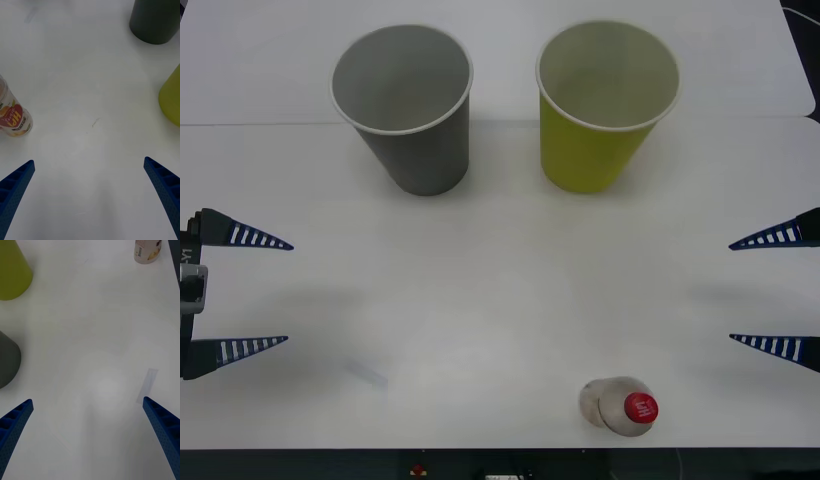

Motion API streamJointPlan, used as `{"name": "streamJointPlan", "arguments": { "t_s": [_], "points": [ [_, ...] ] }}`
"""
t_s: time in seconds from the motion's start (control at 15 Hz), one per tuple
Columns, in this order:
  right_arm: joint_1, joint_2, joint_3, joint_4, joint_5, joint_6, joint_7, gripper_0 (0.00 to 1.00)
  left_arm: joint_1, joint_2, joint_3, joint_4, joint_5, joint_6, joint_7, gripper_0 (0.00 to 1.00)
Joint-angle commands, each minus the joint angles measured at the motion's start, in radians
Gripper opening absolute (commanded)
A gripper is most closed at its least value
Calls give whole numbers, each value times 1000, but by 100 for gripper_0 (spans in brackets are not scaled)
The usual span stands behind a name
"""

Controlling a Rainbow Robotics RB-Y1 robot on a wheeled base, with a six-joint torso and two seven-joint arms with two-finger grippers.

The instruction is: Put the can into the green bin and the plastic bottle into the gray bin

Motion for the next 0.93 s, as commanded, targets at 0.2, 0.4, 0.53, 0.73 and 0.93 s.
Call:
{"name": "streamJointPlan", "arguments": {
  "t_s": [0.2,0.4,0.53,0.73,0.93],
  "points": [
    [-7,13,-1,10,-37,-2,9,100,0,0,0,0,0,0,0,100],
    [-9,9,-1,27,-59,-10,23,100,0,0,0,0,0,0,0,100],
    [-29,9,4,57,-68,-51,44,100,0,0,0,0,0,0,0,100],
    [-55,9,58,139,-139,-90,169,100,0,0,0,0,0,0,0,100],
    [-111,9,180,283,-247,-113,331,100,0,0,0,0,0,0,0,100]
  ]
}}
